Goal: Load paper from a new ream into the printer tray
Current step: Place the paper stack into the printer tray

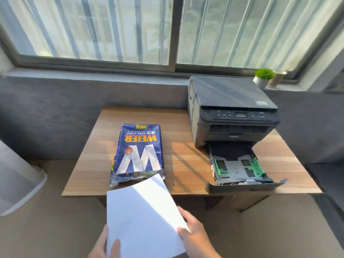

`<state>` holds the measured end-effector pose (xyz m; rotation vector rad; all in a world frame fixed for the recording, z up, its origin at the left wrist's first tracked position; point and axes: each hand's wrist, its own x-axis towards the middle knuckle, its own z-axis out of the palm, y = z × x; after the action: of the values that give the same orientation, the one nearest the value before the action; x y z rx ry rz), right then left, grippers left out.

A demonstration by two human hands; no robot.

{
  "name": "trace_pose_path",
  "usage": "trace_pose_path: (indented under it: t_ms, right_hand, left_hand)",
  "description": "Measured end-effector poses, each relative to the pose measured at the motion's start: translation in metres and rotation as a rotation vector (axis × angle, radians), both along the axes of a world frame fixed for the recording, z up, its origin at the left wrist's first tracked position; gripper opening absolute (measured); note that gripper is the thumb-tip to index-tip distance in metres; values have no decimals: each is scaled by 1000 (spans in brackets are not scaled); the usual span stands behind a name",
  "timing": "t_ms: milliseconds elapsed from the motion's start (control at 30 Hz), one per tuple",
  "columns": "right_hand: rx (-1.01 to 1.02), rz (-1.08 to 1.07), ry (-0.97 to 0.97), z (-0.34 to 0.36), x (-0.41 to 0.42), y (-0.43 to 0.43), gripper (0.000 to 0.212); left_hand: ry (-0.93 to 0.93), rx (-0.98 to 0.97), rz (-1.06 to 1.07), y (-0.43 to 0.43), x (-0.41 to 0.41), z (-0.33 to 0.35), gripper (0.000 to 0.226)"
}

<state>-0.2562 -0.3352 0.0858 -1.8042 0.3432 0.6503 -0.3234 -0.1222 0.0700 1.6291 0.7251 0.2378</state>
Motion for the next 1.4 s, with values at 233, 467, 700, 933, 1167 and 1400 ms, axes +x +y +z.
trace_pose_path:
  t_ms: [233,467,700,933,1167,1400]
  right_hand:
    - [95,-75,-81,2,24,-103,60]
    - [4,-381,-173,1,109,-298,43]
    - [5,-359,-91,-20,162,-356,48]
    - [-95,-424,-37,-30,194,-347,53]
    - [-159,-399,-36,-45,218,-342,54]
    - [-203,-431,0,-71,256,-334,57]
  left_hand:
    - [15,44,-50,-84,41,-5,72]
    - [128,86,-354,-286,172,-18,52]
    - [293,20,-397,-354,236,-26,61]
    - [251,116,-441,-353,274,-48,57]
    - [292,124,-427,-350,289,-66,56]
    - [315,113,-364,-344,290,-80,50]
